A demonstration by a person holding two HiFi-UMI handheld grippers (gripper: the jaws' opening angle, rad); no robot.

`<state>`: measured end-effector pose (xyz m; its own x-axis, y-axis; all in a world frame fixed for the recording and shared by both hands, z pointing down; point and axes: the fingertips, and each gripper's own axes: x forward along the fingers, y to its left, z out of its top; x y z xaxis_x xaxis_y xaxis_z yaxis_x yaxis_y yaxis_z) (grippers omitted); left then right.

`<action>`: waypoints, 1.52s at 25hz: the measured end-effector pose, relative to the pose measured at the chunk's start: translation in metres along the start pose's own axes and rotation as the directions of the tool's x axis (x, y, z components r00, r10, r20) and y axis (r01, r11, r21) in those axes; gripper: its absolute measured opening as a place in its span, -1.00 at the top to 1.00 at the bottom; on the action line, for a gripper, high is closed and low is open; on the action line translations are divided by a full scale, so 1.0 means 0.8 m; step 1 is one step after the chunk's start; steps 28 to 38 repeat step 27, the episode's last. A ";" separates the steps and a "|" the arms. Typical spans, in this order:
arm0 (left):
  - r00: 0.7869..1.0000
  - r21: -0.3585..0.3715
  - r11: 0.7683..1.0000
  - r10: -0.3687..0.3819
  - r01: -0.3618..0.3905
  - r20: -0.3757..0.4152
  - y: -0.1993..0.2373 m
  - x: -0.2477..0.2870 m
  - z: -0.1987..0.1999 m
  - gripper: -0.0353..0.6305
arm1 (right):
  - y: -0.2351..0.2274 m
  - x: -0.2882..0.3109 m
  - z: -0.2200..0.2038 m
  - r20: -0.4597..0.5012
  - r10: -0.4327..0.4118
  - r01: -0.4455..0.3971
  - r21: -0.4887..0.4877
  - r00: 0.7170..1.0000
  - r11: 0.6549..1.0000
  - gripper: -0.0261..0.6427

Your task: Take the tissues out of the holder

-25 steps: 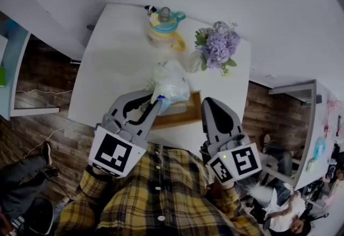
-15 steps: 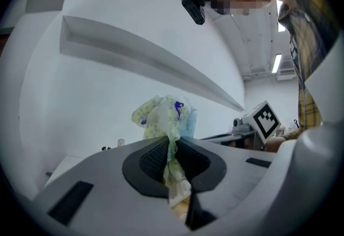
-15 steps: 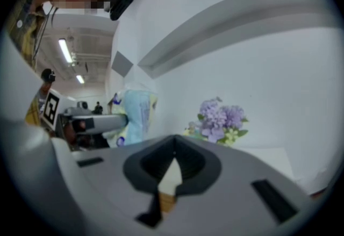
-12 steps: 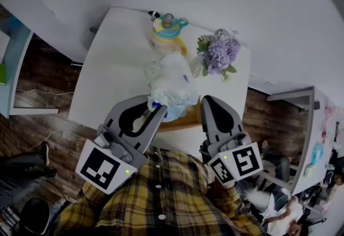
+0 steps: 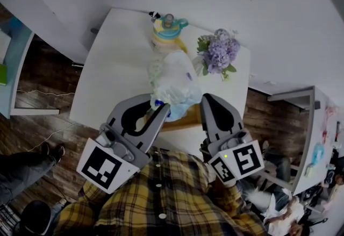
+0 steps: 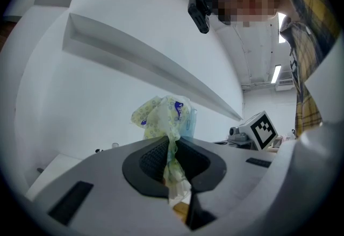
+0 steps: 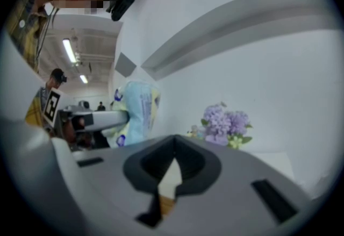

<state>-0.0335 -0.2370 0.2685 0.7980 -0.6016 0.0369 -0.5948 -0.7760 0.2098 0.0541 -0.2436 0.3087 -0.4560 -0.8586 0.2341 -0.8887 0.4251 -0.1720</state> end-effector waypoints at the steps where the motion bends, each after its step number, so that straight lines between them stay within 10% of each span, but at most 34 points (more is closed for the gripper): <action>1: 1.000 0.001 1.000 -0.002 0.002 -0.003 -0.001 0.000 0.000 0.76 | 0.001 0.000 0.000 -0.001 0.002 -0.002 0.000 1.000 1.000 0.89; 38: 0.999 0.006 1.000 -0.007 0.007 -0.032 -0.004 -0.004 -0.007 0.76 | 0.006 -0.003 -0.010 -0.013 -0.007 0.007 0.012 1.000 1.000 0.89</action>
